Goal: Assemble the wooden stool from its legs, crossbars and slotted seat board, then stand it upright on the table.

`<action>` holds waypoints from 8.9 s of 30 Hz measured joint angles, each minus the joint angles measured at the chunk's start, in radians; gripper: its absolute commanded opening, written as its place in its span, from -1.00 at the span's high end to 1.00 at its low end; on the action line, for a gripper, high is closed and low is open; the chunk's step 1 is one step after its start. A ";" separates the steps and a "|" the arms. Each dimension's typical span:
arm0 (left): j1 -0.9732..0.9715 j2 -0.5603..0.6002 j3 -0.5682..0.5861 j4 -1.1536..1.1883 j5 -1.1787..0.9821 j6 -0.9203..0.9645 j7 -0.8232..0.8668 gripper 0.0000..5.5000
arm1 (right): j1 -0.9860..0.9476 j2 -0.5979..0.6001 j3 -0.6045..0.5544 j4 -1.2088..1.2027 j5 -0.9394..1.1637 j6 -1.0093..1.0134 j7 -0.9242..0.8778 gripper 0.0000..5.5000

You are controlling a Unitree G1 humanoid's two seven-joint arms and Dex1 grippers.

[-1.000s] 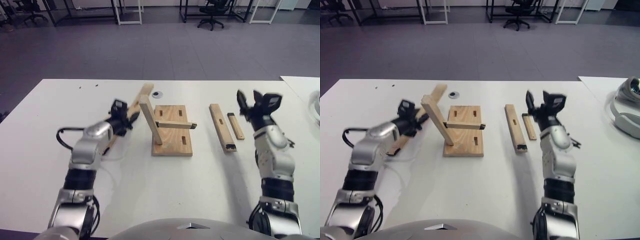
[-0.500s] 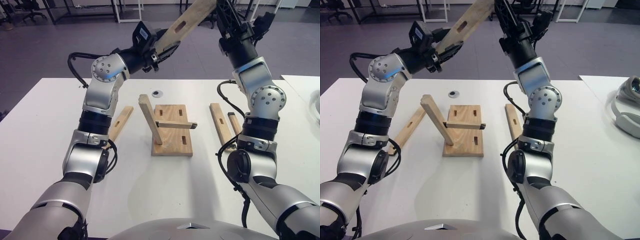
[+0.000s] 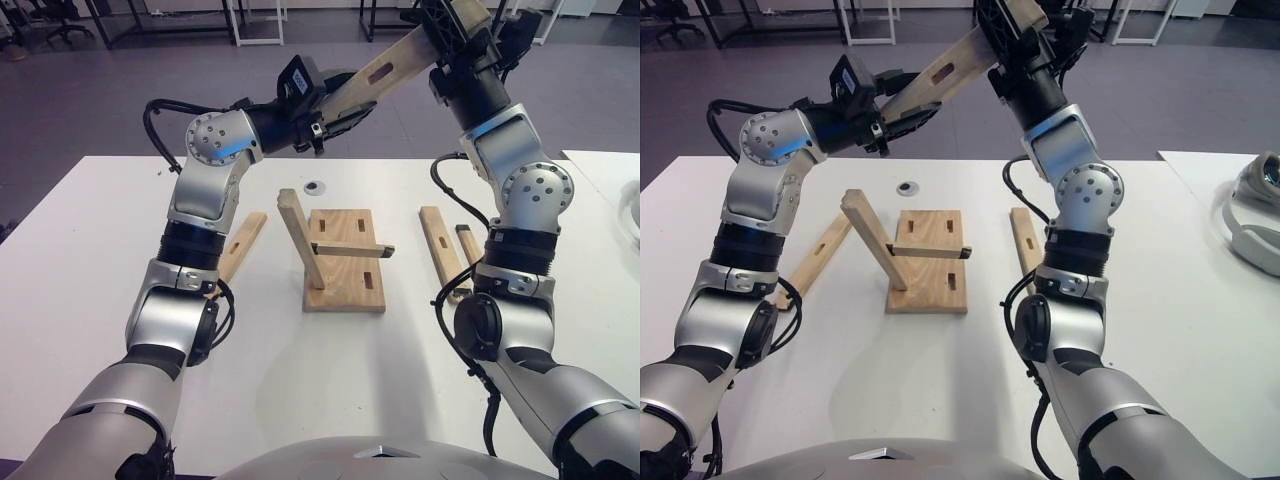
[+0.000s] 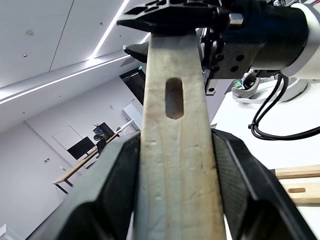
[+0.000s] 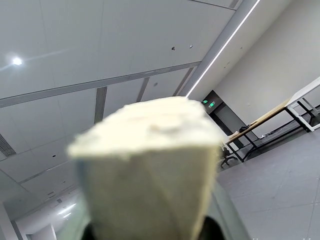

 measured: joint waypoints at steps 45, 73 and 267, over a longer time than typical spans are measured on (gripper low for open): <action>0.468 -0.121 0.057 -0.559 -0.009 0.299 0.482 -0.47 | 0.808 -0.048 0.182 -0.737 -0.182 0.078 -0.694 0.61; -0.158 -0.033 -0.051 -0.409 -0.268 0.938 0.195 -0.47 | 0.811 -0.032 0.383 -0.809 -0.485 0.071 -0.590 0.61; 0.309 -0.276 0.238 -0.743 -0.312 0.621 0.785 0.08 | 0.397 -0.069 0.135 -0.534 -0.454 0.176 -0.191 -0.72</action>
